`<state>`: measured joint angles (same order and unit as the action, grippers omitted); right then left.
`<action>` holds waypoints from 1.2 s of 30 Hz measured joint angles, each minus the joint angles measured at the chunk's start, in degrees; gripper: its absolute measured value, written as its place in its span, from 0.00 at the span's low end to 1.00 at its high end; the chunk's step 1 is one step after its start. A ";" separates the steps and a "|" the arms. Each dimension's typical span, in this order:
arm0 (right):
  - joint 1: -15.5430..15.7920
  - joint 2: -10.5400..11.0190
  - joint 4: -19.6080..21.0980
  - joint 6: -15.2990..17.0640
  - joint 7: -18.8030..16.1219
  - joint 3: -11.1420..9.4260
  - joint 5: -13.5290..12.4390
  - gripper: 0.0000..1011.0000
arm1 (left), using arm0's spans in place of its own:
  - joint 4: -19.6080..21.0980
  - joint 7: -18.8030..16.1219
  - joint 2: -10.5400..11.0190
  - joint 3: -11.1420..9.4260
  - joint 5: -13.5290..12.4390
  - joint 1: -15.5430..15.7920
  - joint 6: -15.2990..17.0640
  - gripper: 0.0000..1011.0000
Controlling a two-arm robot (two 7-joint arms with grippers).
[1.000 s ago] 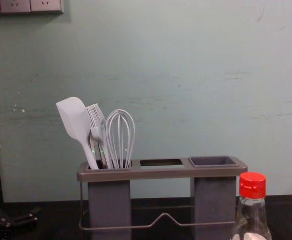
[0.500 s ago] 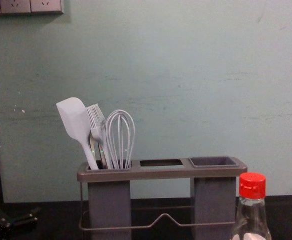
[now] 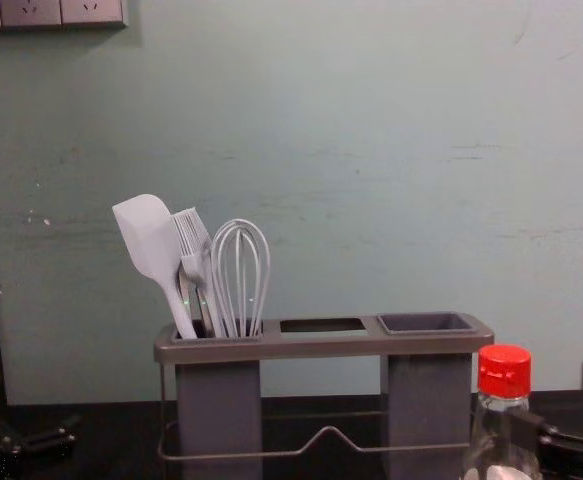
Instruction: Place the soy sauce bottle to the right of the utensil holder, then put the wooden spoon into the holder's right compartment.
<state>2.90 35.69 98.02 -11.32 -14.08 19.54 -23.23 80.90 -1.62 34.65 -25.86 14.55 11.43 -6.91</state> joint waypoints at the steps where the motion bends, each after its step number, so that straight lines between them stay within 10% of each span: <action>1: 0.00 0.00 0.00 0.00 0.00 0.00 0.00 0.99 | 0.00 0.00 0.00 0.00 0.00 0.00 0.00 0.99; 18: -5.91 -6.33 -3.22 4.21 -3.19 1.22 0.90 0.99 | 0.00 0.00 0.00 0.00 0.00 0.00 0.00 0.99; 36: -5.19 -8.84 -3.22 5.70 -4.50 -0.51 1.72 0.51 | 0.00 0.00 0.00 0.00 0.00 0.00 0.00 0.99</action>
<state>-2.29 26.85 94.80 -5.62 -18.58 19.03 -21.51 80.90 -1.62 34.65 -25.86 14.55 11.43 -6.91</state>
